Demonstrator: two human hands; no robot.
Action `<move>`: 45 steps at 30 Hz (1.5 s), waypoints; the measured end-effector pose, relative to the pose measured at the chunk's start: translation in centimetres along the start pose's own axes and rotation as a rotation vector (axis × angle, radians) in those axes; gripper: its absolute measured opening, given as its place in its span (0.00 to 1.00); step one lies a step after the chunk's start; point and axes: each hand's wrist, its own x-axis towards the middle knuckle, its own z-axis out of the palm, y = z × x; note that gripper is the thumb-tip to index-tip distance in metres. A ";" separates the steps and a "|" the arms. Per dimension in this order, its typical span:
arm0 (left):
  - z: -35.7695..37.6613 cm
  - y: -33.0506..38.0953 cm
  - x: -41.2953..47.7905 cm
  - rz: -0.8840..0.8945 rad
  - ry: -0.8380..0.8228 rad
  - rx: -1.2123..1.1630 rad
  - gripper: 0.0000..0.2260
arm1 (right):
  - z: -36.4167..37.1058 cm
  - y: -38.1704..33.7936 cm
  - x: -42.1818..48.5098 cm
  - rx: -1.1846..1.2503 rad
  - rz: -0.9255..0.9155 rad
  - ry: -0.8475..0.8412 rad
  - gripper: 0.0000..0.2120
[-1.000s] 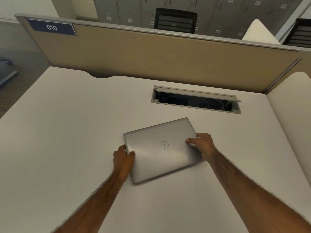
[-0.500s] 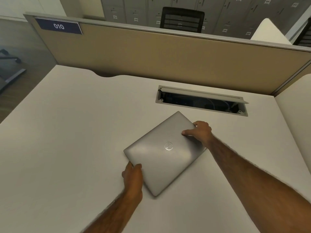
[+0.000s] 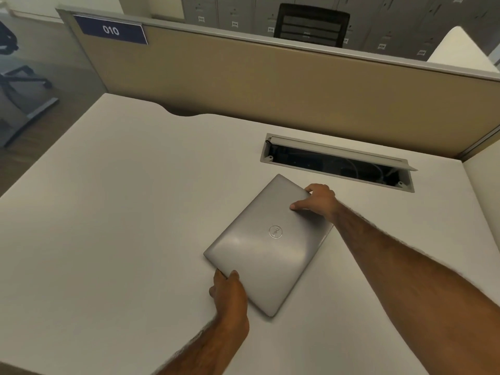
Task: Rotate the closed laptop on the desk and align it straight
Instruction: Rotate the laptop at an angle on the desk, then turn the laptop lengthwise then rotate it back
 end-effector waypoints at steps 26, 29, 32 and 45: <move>1.6 -3.0 -2.3 -0.036 0.033 -0.116 0.17 | -0.1 -3.1 1.7 -0.038 -0.093 -0.088 0.36; 1.1 -3.1 -2.3 -0.021 0.006 -0.056 0.18 | 0.1 -2.9 1.6 -0.025 -0.097 -0.066 0.36; 0.4 -3.0 -2.4 0.000 -0.017 0.052 0.19 | 0.4 -2.5 0.7 0.039 -0.072 0.003 0.35; 0.0 4.9 2.3 0.567 -0.045 0.729 0.22 | 4.9 4.1 -11.4 0.556 0.237 0.276 0.28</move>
